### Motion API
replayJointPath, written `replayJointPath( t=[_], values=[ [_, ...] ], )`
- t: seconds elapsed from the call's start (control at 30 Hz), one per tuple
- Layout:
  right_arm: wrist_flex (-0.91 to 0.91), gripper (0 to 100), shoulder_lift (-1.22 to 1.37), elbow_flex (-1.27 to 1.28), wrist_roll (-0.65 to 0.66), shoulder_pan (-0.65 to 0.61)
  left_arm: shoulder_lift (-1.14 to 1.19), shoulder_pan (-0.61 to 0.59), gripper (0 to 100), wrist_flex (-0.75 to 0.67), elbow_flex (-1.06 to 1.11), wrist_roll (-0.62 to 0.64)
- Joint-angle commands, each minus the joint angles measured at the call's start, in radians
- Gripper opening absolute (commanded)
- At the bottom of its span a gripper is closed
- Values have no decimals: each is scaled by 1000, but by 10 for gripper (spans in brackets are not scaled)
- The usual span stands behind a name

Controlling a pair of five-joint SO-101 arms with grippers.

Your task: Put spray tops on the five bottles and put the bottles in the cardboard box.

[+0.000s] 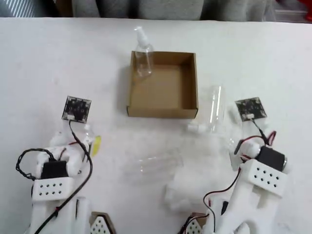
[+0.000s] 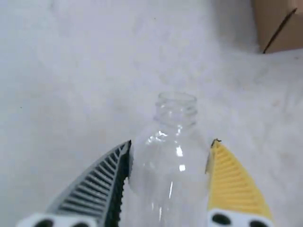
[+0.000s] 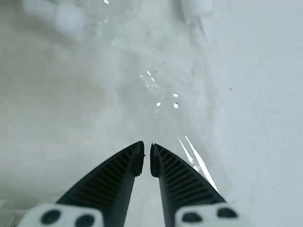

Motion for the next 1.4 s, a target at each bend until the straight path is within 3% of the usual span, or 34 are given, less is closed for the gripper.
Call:
replayJointPath(
  t=[0.0,0.2,0.37,0.5,0.7,1.13,1.37],
  values=[
    [90,18,-7,-144,48,-99,-24,-13,185,-23,-8,12],
    [185,18,2,-258,170,-302,-24,-12,185,-18,-8,11],
    [249,19,153,-345,282,-414,-24,-12,185,-18,-5,8],
    [246,26,311,-430,359,-426,-22,-12,186,-18,-3,8],
    [246,137,486,-532,457,-438,-22,-8,186,-21,0,8],
    [211,140,608,-557,773,-486,-22,-7,187,-44,11,6],
    [134,141,699,-562,830,-483,-22,-7,187,-44,11,6]
  ],
)
